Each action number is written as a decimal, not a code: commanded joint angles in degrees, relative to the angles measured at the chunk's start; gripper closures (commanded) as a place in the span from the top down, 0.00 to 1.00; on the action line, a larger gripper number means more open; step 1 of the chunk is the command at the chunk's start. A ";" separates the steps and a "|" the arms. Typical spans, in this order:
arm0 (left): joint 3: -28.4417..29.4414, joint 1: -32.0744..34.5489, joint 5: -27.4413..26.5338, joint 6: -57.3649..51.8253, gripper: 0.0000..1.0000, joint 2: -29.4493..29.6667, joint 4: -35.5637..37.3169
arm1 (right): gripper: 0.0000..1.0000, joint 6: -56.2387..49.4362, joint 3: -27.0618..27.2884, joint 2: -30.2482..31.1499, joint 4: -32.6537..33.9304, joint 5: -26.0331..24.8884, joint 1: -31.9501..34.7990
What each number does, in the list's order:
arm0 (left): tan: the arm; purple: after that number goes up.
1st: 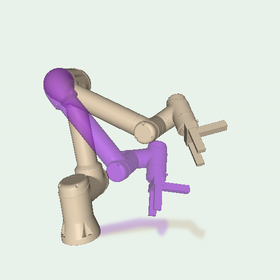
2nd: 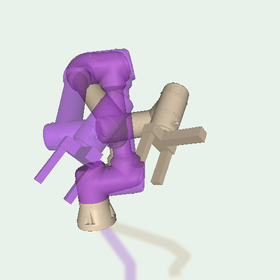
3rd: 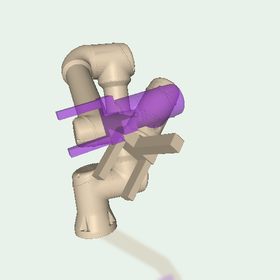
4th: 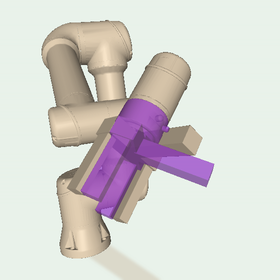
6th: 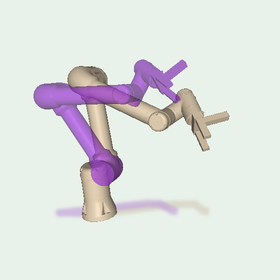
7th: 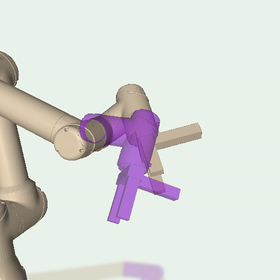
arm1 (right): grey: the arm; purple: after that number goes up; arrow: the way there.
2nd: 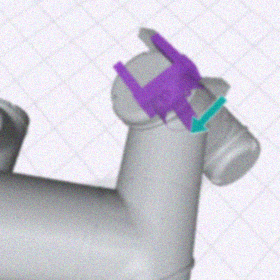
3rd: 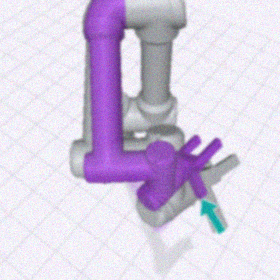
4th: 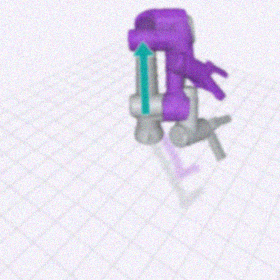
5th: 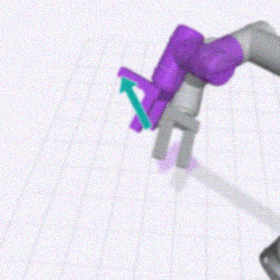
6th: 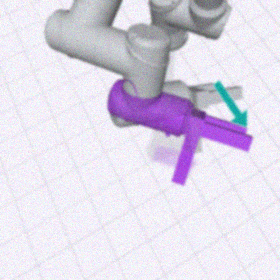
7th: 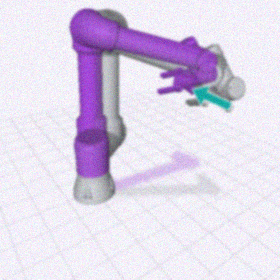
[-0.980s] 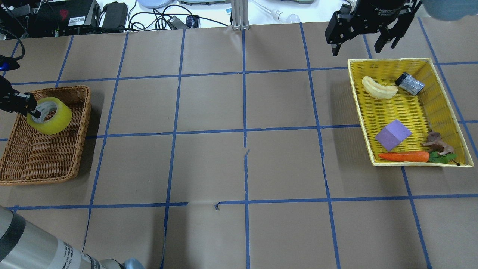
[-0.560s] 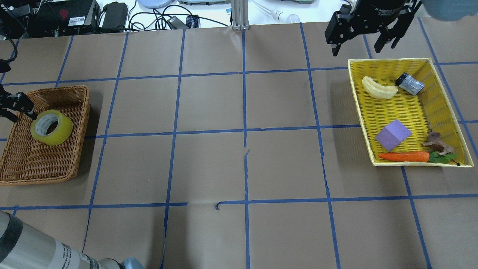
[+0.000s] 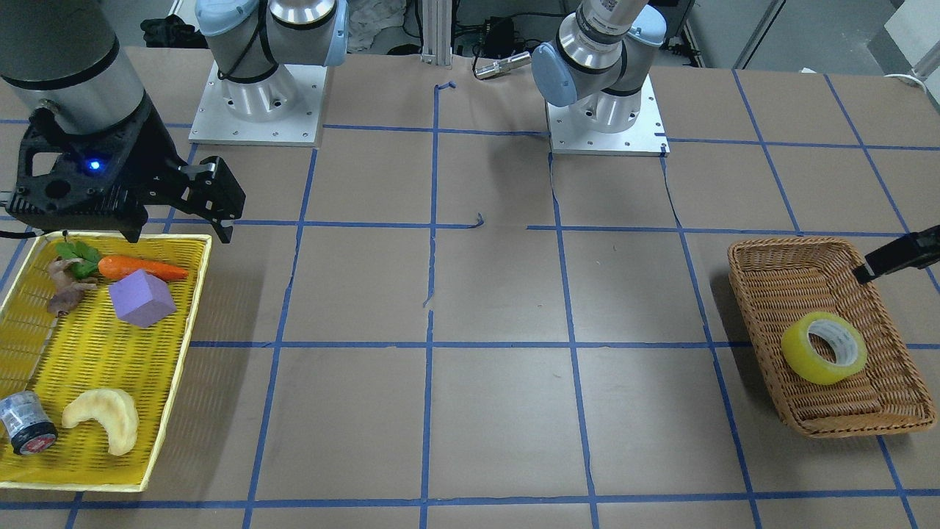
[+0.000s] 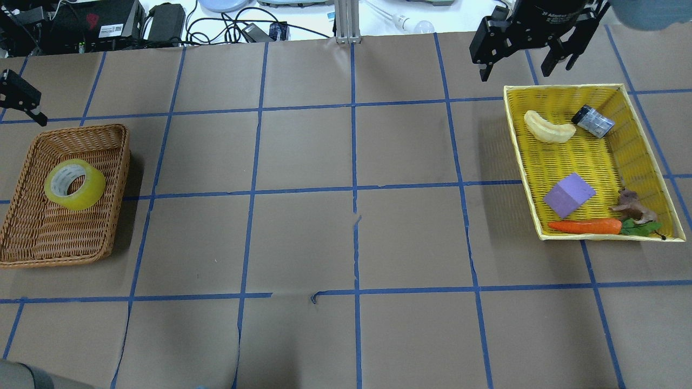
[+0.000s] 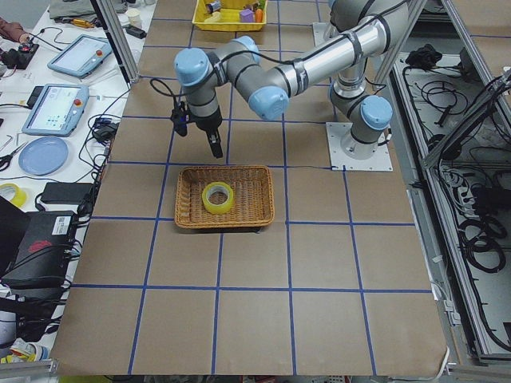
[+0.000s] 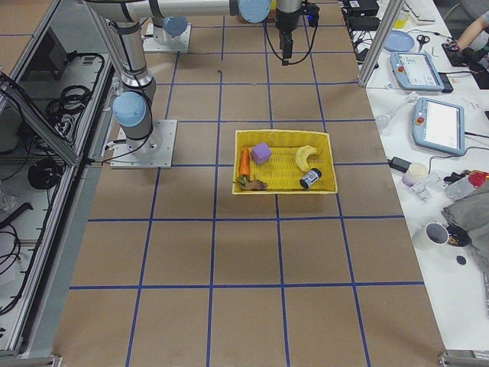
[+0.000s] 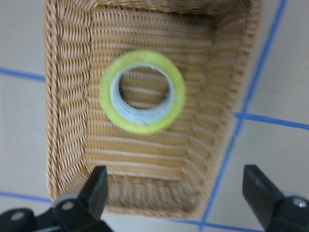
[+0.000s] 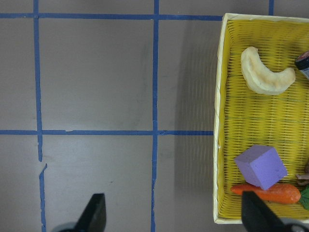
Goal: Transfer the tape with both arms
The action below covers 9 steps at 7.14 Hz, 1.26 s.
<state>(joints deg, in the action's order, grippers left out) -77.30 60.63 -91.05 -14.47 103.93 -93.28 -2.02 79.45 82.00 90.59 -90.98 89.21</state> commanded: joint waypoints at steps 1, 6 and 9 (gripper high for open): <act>0.58 11.12 1.04 3.30 1.00 -3.55 -2.52 | 1.00 0.00 0.00 0.00 0.03 0.01 0.00; -6.69 26.72 0.78 15.08 1.00 -5.92 6.16 | 1.00 0.00 0.00 0.00 -0.06 0.01 0.09; -7.69 26.91 0.70 14.12 1.00 -7.68 6.36 | 1.00 0.00 0.00 0.00 -0.06 0.01 0.17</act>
<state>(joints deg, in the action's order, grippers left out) -84.72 87.42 -90.27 -0.06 96.96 -86.89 -2.02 79.45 82.00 90.53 -90.99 89.35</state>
